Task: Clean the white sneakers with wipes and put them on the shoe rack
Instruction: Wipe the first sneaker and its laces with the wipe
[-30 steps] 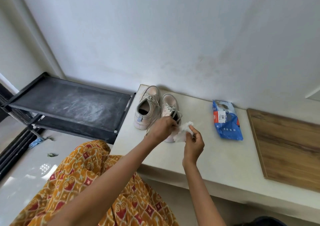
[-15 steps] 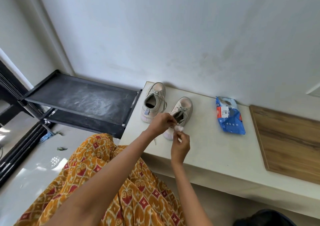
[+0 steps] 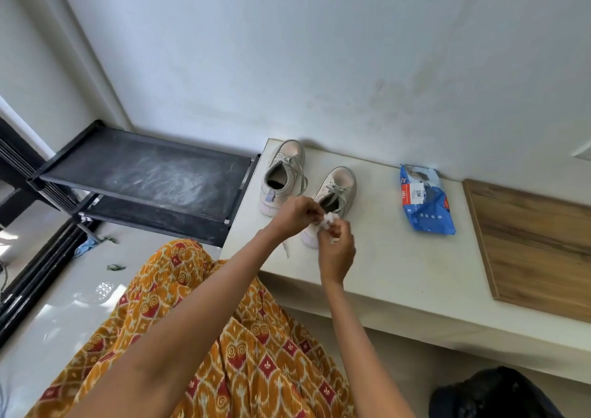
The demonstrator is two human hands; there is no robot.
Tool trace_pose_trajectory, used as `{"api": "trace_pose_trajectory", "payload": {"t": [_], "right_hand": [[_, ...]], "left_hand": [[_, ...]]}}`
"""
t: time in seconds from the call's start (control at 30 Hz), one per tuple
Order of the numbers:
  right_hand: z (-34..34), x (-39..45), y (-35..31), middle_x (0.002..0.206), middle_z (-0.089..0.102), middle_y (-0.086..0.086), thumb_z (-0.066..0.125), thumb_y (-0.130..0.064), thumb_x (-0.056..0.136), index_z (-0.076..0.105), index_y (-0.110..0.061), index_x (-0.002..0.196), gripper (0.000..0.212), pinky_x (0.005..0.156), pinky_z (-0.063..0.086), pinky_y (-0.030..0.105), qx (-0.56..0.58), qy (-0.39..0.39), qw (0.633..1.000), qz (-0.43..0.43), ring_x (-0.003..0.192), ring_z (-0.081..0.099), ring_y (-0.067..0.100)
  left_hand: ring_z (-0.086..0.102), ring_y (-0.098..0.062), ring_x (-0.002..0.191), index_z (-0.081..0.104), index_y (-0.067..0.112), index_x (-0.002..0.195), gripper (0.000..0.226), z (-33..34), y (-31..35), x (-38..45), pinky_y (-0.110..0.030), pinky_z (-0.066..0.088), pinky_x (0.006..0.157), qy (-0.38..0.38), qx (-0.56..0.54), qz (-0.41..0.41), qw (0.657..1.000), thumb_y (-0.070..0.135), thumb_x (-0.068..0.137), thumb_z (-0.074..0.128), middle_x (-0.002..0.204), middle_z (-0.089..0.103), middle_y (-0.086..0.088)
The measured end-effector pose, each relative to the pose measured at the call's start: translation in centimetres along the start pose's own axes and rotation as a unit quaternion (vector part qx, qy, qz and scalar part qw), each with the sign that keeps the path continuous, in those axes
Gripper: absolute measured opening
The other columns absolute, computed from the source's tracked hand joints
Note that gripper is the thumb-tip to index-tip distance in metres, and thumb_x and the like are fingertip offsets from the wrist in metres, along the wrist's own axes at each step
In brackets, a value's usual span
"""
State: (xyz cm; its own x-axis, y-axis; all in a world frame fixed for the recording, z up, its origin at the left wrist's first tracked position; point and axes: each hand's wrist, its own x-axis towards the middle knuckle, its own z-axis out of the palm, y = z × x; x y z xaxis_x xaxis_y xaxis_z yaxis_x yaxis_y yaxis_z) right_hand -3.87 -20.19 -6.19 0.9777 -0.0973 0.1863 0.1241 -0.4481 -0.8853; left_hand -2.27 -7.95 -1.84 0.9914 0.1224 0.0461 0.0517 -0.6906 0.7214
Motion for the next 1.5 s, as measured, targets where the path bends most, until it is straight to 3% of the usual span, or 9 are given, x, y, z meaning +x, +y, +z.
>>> {"api": "trace_pose_trajectory", "payload": {"t": [0.17, 0.37, 0.57, 0.8, 1.03, 1.13, 1.2, 1.33, 1.5], "right_hand": [[1.2, -1.9, 2.8, 0.083, 0.069, 0.004, 0.074, -0.012, 0.074, 0.066, -0.011, 0.091, 0.018, 0.069, 0.054, 0.036, -0.131, -0.045, 0.989, -0.054, 0.076, 0.06, 0.021], [-0.1, 0.1, 0.4, 0.08, 0.064, -0.003, 0.071, -0.018, 0.078, 0.059, -0.016, 0.089, 0.017, 0.064, 0.045, 0.03, -0.031, 0.05, 0.997, -0.048, 0.072, 0.056, 0.016], [0.6, -0.6, 2.9, 0.075, 0.066, 0.006, 0.073, -0.014, 0.074, 0.064, -0.011, 0.082, 0.012, 0.067, 0.041, 0.03, -0.147, -0.028, 0.987, -0.055, 0.071, 0.058, 0.025], [-0.6, 0.9, 0.7, 0.086, 0.065, -0.001, 0.065, -0.019, 0.084, 0.064, -0.016, 0.091, 0.007, 0.062, 0.044, 0.021, 0.06, 0.09, 0.993, 0.045, 0.08, 0.059, 0.019], [0.8, 1.3, 1.5, 0.088, 0.067, 0.002, 0.067, -0.017, 0.082, 0.066, -0.017, 0.098, 0.016, 0.067, 0.049, 0.031, 0.002, 0.04, 0.999, -0.004, 0.082, 0.058, 0.02], [0.0, 0.6, 2.0, 0.086, 0.066, 0.006, 0.069, -0.014, 0.082, 0.062, -0.011, 0.09, 0.012, 0.062, 0.044, 0.022, 0.021, 0.049, 0.999, 0.011, 0.08, 0.06, 0.023], [0.0, -0.6, 2.6, 0.086, 0.067, 0.004, 0.069, -0.012, 0.082, 0.065, -0.011, 0.091, 0.01, 0.061, 0.039, 0.014, -0.041, 0.012, 0.999, -0.03, 0.079, 0.058, 0.018], [0.2, -2.4, 4.6, 0.09, 0.07, 0.0, 0.068, -0.009, 0.081, 0.072, -0.017, 0.095, 0.016, 0.067, 0.044, 0.024, -0.179, -0.081, 0.977, -0.083, 0.083, 0.057, 0.016], [-0.1, -2.4, 2.5, 0.094, 0.065, 0.001, 0.062, -0.009, 0.086, 0.066, -0.015, 0.094, 0.011, 0.067, 0.045, 0.02, 0.005, 0.019, 0.999, 0.034, 0.085, 0.057, 0.014]], "left_hand": [[0.058, -0.012, 0.072, 0.077, 0.011, 0.089, 0.014, 0.0, -0.2, -0.1, -0.019, 0.037, 0.063, -0.003, 0.006, 0.008, 1.0, 0.008, 0.077, 0.073, 0.085, 0.072, -0.007], [0.056, -0.006, 0.07, 0.076, 0.007, 0.087, 0.012, -0.3, -0.3, -0.2, 0.0, 0.034, 0.061, 0.005, -0.008, 0.021, 1.0, 0.004, 0.076, 0.072, 0.085, 0.073, -0.009], [0.055, -0.005, 0.072, 0.076, 0.01, 0.09, 0.013, -0.2, -0.2, 0.0, -0.001, 0.034, 0.059, -0.001, -0.004, 0.013, 1.0, 0.009, 0.077, 0.073, 0.089, 0.074, -0.007], [0.053, -0.006, 0.068, 0.076, 0.008, 0.087, 0.013, 0.4, -0.6, -0.6, -0.002, 0.035, 0.06, 0.035, -0.012, 0.041, 0.998, 0.003, 0.077, 0.071, 0.083, 0.07, -0.005], [0.055, -0.007, 0.069, 0.075, 0.008, 0.088, 0.012, 0.9, -1.1, -0.7, -0.018, 0.046, 0.065, 0.058, -0.015, 0.064, 0.996, 0.003, 0.078, 0.07, 0.083, 0.069, -0.006], [0.054, -0.007, 0.068, 0.075, 0.008, 0.087, 0.012, 1.1, -1.1, -0.8, -0.021, 0.047, 0.065, 0.061, -0.013, 0.072, 0.995, 0.002, 0.078, 0.07, 0.083, 0.07, -0.006], [0.055, -0.008, 0.07, 0.075, 0.007, 0.086, 0.011, 0.8, -1.0, -0.7, -0.015, 0.045, 0.065, 0.055, -0.021, 0.062, 0.996, 0.002, 0.077, 0.07, 0.083, 0.071, -0.008], [0.054, -0.009, 0.071, 0.075, 0.007, 0.088, 0.011, 0.3, -0.7, -0.3, -0.001, 0.033, 0.06, 0.023, -0.009, 0.043, 0.999, 0.003, 0.078, 0.071, 0.085, 0.072, -0.009], [0.06, -0.023, 0.088, 0.073, 0.01, 0.097, 0.015, -0.6, -0.5, 0.3, -0.016, 0.042, 0.07, -0.041, 0.06, 0.078, 0.994, 0.011, 0.085, 0.064, 0.097, 0.07, -0.009]]}}
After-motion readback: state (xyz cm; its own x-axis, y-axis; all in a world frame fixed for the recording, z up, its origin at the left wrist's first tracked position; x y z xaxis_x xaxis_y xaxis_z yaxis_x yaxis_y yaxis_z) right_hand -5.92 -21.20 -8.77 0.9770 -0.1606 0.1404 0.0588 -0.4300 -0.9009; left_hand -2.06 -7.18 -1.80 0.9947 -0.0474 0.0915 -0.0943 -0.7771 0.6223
